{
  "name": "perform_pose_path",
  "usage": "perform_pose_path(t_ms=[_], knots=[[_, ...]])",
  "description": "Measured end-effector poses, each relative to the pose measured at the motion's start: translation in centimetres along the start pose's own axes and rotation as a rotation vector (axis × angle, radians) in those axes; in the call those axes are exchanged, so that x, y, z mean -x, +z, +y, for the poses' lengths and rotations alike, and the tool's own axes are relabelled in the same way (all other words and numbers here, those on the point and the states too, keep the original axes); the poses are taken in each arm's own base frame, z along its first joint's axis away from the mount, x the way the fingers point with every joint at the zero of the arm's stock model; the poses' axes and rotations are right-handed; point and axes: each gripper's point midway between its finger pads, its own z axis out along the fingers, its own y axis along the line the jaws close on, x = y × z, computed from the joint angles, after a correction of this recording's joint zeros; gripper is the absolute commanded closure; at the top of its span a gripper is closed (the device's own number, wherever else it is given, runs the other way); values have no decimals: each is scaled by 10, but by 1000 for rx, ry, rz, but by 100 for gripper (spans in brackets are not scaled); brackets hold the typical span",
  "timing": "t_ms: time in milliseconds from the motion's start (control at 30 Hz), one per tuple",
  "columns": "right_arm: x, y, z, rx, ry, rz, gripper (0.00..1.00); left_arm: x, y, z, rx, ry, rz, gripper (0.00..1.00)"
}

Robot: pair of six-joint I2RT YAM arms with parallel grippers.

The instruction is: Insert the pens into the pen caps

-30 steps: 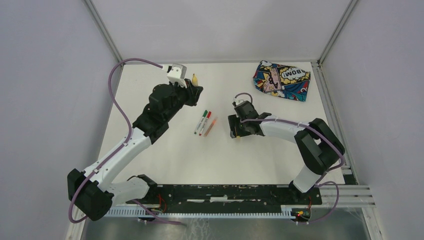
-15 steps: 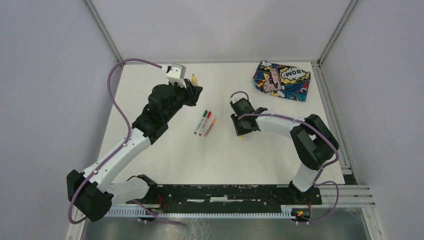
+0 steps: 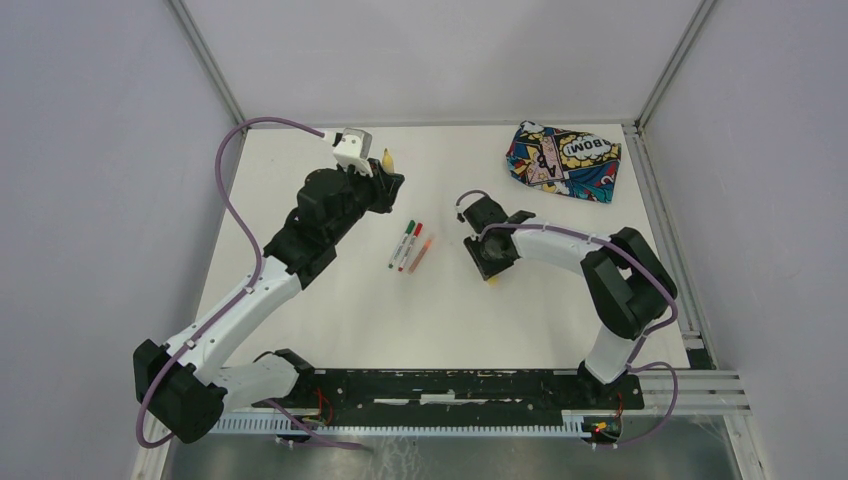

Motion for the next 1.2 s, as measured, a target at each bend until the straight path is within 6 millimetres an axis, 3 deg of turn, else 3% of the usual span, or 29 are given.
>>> perform_pose_path(t_ms=[167,567,700,867,1033,1133,1200], knots=[[-9,0,-2,18,-13,42,56,-1,0,0,1,0,2,98],[-8,2,-4,34,-29,78,58,-2,0,1,7,1,6,98],[-6,3,-4,32,-29,88,63,-2,0,2,7,0,6,98],[-5,3,-4,41,-36,88,78,-2,0,2,8,0,7,98],[-2,1,-3,88,-17,72,79,-2,0,2,7,0,6,98],[7,-11,-2,125,5,12,85,-2,0,0,-1,0,8,98],[25,-30,-3,146,20,-84,86,-3,0,-3,-22,0,13,98]])
